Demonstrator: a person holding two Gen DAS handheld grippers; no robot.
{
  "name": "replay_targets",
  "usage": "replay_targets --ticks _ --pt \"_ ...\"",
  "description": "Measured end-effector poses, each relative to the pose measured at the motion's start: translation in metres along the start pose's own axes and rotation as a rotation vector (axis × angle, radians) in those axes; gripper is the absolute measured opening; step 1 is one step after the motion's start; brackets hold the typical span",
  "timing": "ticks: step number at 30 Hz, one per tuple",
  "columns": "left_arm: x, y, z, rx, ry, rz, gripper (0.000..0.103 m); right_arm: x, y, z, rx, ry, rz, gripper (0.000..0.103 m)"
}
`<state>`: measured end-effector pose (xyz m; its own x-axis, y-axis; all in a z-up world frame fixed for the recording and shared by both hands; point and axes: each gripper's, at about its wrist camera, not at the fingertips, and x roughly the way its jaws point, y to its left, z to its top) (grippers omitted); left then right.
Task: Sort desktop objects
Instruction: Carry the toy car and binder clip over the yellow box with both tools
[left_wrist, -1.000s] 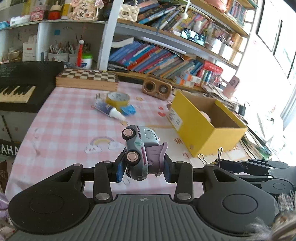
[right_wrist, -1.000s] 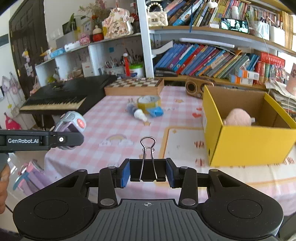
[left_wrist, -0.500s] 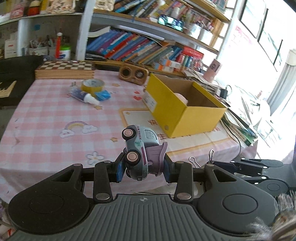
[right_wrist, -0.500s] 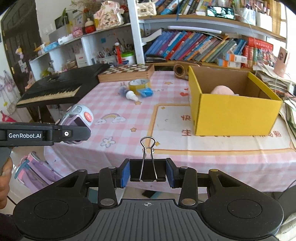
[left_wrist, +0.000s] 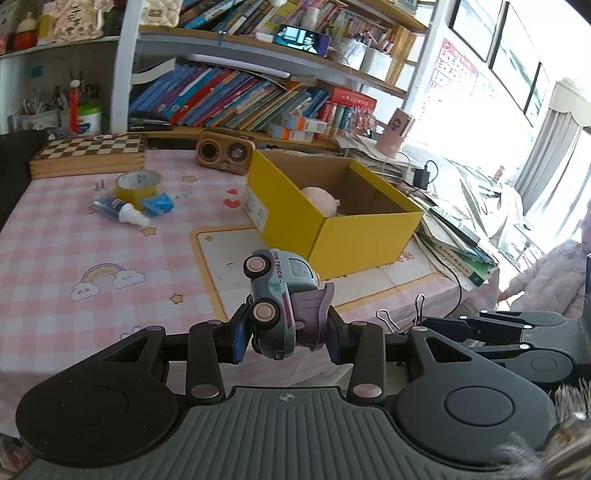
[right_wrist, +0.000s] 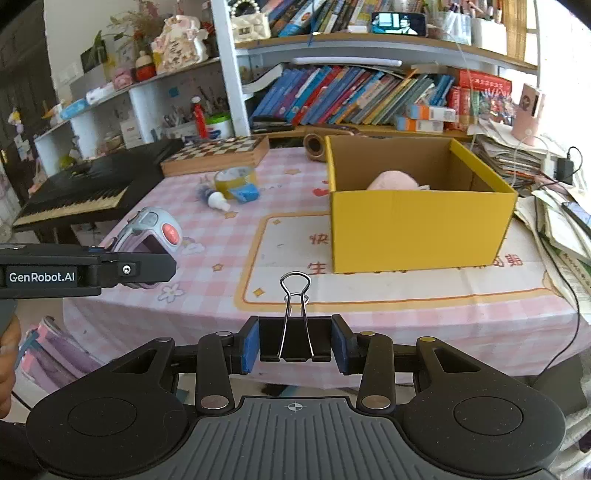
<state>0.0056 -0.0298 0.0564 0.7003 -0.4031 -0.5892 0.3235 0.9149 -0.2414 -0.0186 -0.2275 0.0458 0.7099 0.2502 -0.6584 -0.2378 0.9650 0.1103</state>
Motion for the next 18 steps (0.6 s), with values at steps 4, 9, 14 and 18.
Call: replay_targets --ticks 4,9,14,18 --pt "0.009 -0.008 0.002 0.019 0.021 -0.025 0.037 -0.001 -0.006 0.001 0.010 0.003 -0.019 0.039" --pt "0.021 -0.017 0.005 0.039 0.045 -0.057 0.037 -0.001 -0.017 -0.001 0.032 0.016 -0.043 0.039" --pt "0.034 -0.026 0.008 0.050 0.063 -0.088 0.037 0.000 -0.029 -0.001 0.053 0.029 -0.072 0.039" --pt "0.047 -0.034 0.012 0.066 0.079 -0.119 0.037 0.000 -0.040 -0.002 0.074 0.031 -0.106 0.039"
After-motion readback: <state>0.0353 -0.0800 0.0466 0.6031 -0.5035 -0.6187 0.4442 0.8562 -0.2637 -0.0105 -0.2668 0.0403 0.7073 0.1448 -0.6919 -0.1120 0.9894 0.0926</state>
